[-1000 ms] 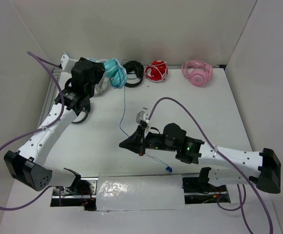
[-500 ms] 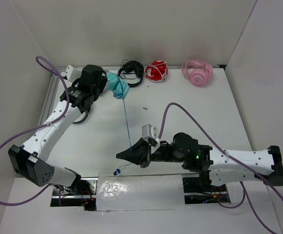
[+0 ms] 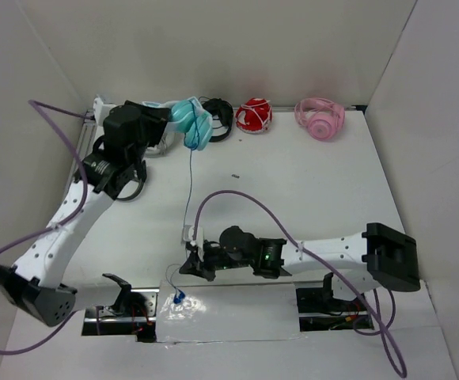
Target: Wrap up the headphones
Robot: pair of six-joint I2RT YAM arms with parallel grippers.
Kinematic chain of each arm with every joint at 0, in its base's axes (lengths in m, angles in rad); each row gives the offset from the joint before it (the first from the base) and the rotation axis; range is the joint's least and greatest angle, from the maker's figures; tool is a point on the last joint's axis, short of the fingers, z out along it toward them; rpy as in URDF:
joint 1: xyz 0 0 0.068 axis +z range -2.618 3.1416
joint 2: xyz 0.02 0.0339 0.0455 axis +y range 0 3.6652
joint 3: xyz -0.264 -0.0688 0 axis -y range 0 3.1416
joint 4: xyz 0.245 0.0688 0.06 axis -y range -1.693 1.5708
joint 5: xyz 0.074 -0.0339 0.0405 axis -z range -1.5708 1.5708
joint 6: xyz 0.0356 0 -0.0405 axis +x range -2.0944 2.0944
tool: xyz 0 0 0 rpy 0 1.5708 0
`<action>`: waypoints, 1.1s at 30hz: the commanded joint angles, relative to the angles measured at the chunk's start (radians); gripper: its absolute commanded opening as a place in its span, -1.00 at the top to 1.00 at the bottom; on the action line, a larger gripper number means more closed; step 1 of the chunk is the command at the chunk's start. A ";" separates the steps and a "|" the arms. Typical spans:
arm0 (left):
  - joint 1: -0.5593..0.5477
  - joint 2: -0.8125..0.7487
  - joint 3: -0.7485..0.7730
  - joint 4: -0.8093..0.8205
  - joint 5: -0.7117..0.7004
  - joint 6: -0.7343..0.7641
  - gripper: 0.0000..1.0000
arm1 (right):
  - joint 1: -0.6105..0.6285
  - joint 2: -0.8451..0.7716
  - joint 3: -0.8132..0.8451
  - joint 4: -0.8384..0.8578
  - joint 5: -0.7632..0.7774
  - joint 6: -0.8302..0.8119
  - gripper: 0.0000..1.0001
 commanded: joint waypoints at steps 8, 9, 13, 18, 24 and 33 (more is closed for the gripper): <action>0.067 -0.315 -0.142 0.346 0.478 0.105 1.00 | -0.331 0.021 -0.160 0.360 -0.197 0.163 1.00; 0.072 -0.325 -0.165 0.369 0.582 0.112 1.00 | -0.346 0.029 -0.152 0.359 -0.220 0.160 1.00; 0.102 -0.368 -0.202 0.447 0.825 0.164 1.00 | -0.429 0.041 -0.114 0.334 -0.240 0.148 1.00; 0.134 -0.380 -0.221 0.501 1.072 0.253 1.00 | -0.631 0.058 -0.050 0.262 -0.304 0.151 1.00; 0.164 -0.394 -0.248 0.438 1.206 0.338 1.00 | -0.815 0.067 0.119 0.074 -0.220 0.145 1.00; 0.171 -0.457 -0.414 0.309 1.086 0.496 1.00 | -0.938 -0.038 0.314 -0.236 -0.017 0.098 1.00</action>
